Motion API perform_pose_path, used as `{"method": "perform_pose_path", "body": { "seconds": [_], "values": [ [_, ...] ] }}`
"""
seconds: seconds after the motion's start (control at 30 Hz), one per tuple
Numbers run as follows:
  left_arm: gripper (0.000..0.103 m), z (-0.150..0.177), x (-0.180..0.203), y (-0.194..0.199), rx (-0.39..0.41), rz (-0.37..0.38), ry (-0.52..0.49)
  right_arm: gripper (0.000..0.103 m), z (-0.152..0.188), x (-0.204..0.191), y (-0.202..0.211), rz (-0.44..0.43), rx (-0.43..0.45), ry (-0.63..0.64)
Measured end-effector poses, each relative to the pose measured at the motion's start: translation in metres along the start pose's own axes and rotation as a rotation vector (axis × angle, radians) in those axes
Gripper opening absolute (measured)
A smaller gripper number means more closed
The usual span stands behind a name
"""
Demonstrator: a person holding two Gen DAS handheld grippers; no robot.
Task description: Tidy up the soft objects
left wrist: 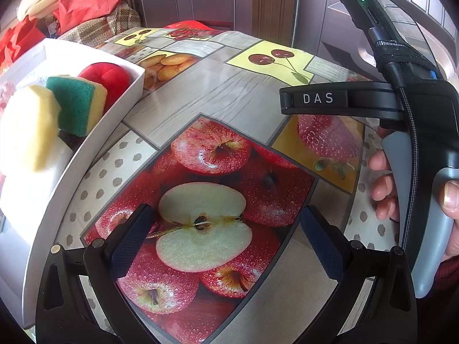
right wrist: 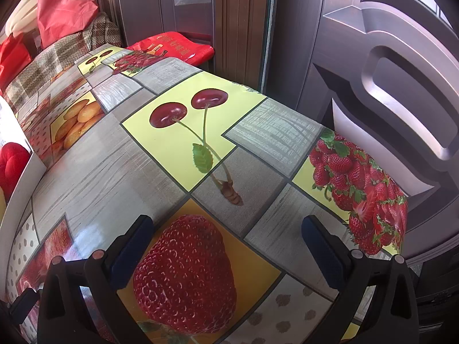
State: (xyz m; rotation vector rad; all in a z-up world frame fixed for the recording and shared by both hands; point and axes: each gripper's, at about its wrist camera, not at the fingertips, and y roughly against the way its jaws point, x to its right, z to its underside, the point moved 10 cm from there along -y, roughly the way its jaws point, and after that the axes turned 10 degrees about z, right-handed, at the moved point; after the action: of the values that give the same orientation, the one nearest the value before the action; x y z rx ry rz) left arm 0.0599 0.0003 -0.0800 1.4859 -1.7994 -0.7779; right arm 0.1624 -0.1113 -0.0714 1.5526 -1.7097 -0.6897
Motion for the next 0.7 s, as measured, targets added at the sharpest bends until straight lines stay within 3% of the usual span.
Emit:
{"method": "perform_pose_path", "body": {
  "seconds": [0.7],
  "values": [
    [0.102,0.0000,0.0002,0.0000,0.000,0.000,0.000,0.103,0.0004,-0.0021,0.0006,0.001,0.001,0.003]
  ]
}}
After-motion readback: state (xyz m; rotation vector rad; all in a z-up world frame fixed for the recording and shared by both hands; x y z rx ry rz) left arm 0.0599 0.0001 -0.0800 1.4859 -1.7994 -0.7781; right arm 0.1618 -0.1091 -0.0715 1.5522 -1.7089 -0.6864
